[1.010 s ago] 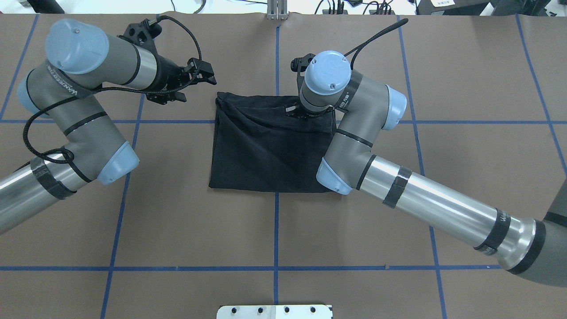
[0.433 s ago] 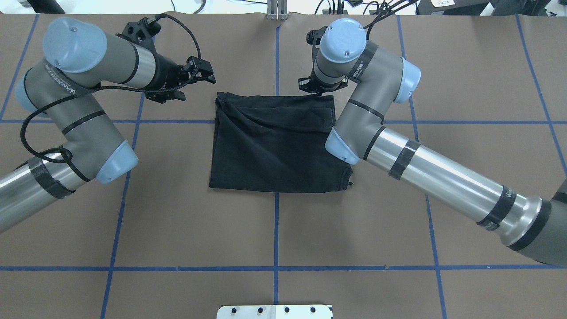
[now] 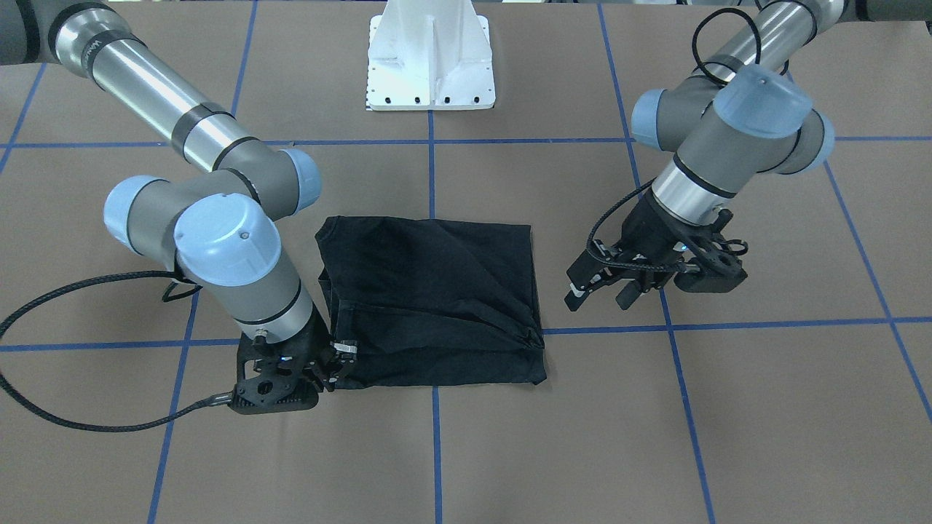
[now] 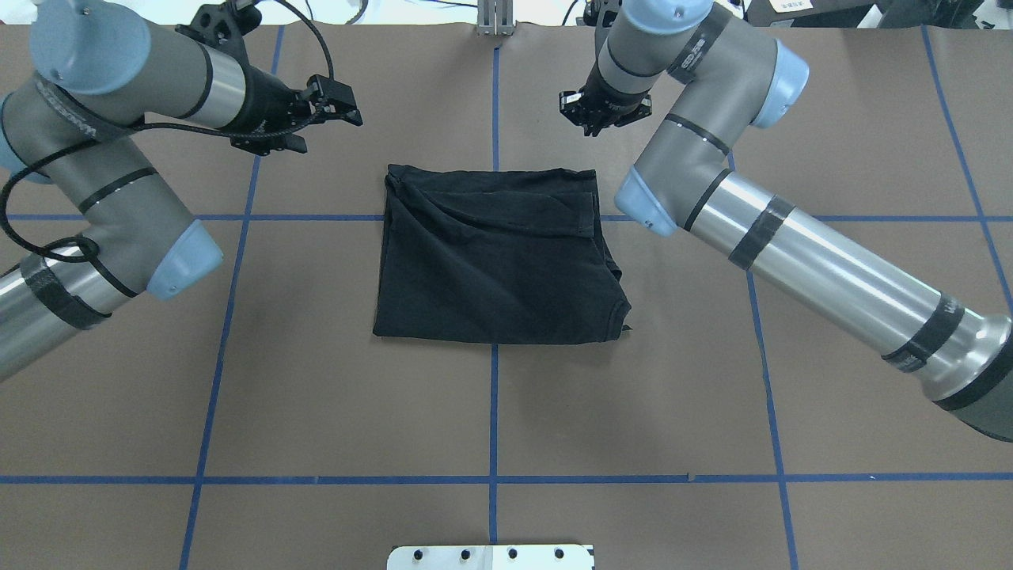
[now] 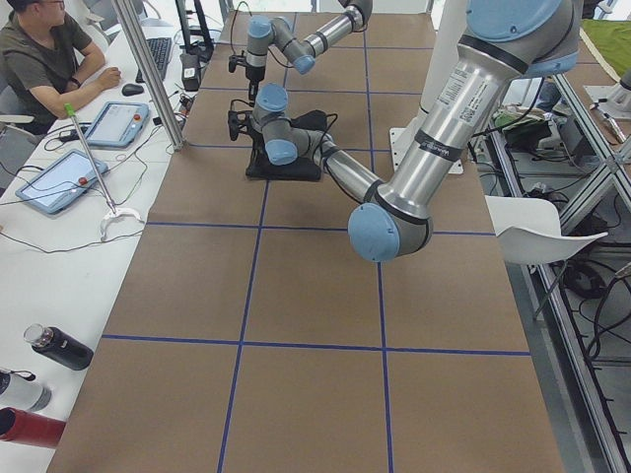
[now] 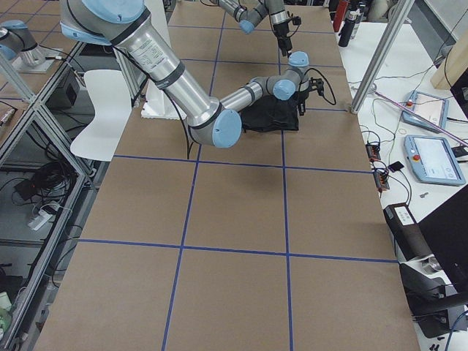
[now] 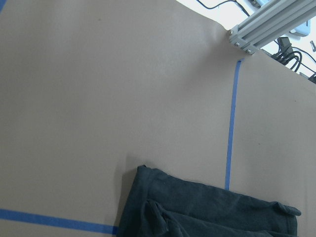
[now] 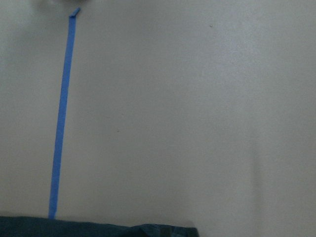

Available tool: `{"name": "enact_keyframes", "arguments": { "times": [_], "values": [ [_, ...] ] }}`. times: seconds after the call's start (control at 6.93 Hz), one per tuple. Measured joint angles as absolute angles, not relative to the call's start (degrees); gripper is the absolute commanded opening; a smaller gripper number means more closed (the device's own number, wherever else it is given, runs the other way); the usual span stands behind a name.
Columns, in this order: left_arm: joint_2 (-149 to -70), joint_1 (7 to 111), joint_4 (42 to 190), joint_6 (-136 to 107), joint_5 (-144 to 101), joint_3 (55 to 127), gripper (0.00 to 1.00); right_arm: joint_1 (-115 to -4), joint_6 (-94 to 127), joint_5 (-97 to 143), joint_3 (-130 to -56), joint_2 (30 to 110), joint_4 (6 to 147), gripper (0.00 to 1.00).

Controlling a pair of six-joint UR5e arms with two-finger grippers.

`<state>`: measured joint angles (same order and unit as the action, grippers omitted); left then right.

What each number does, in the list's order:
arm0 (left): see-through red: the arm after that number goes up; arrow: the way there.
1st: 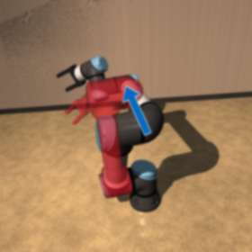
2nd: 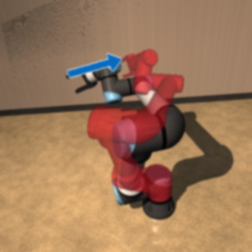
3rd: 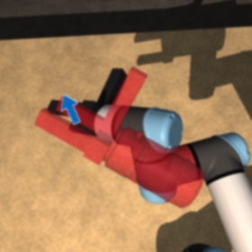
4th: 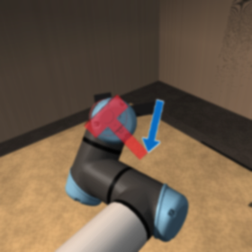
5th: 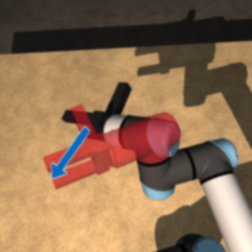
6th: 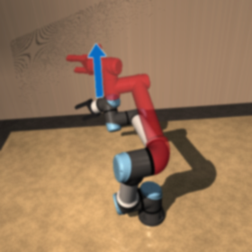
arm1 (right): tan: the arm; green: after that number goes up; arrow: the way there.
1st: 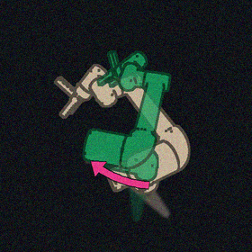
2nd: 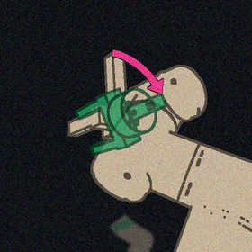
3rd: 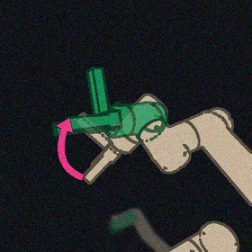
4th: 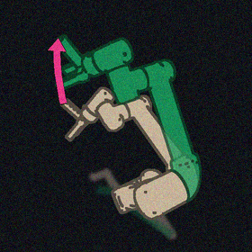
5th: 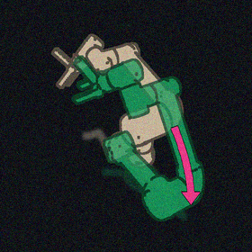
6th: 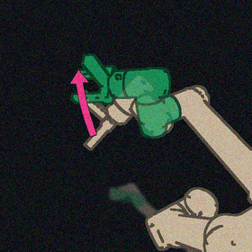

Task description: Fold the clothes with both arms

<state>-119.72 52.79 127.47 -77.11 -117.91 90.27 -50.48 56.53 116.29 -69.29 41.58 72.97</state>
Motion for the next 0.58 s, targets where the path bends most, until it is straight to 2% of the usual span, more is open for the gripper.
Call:
{"name": "enact_keyframes", "arguments": {
  "times": [0.29, 0.58],
  "values": [
    [-114.9, 60.1, 127.4, -66.7, -123.0, 91.6, 0.99, -55.6, 48.8, 118.6, -78.3, 46.2, 85.2, 1.0],
    [-108.8, 66.2, 127.1, -52.8, -124.9, 91.7, 0.99, -62.9, 31.5, 120.4, -90.3, 56.1, 93.3, 1.0]
  ]
}}
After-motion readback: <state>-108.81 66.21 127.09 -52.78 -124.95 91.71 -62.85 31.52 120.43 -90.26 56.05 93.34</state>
